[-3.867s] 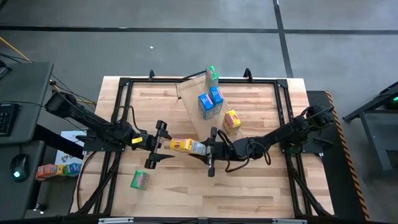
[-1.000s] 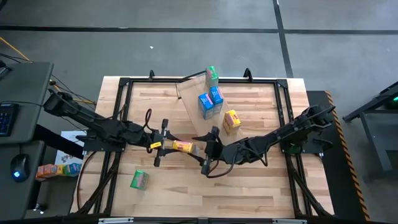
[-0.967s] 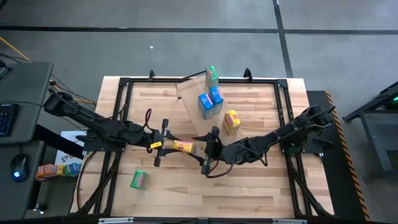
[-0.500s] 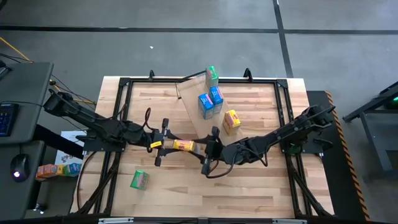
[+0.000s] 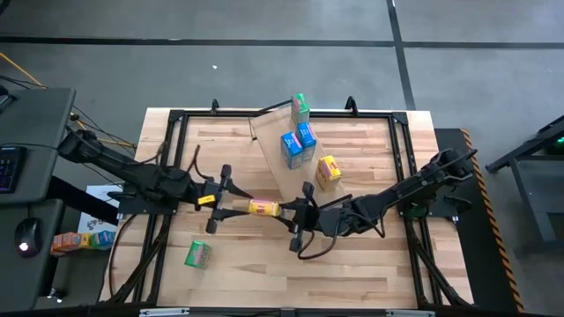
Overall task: Stack cereal on shelf
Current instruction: Put the yellow cereal box on the shelf aligned with the other yellow cereal box
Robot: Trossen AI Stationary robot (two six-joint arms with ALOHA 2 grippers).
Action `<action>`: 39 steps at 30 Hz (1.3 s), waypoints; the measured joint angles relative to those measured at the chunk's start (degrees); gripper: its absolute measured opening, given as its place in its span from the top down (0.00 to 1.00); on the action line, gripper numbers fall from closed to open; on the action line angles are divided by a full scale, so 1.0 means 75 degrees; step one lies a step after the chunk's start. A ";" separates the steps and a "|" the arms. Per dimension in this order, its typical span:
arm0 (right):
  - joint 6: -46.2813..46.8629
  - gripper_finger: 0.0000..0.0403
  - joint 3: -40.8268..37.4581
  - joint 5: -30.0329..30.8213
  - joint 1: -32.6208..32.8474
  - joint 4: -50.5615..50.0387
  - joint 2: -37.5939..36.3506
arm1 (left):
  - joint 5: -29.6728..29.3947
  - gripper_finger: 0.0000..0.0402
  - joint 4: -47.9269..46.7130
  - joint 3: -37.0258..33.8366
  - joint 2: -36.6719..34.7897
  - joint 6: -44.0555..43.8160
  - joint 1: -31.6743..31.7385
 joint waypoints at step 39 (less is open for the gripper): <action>0.4589 0.74 0.0982 0.6118 0.0753 -0.3507 0.0761 | -0.1160 0.52 -0.0128 -0.0718 -0.1924 0.0493 -0.0252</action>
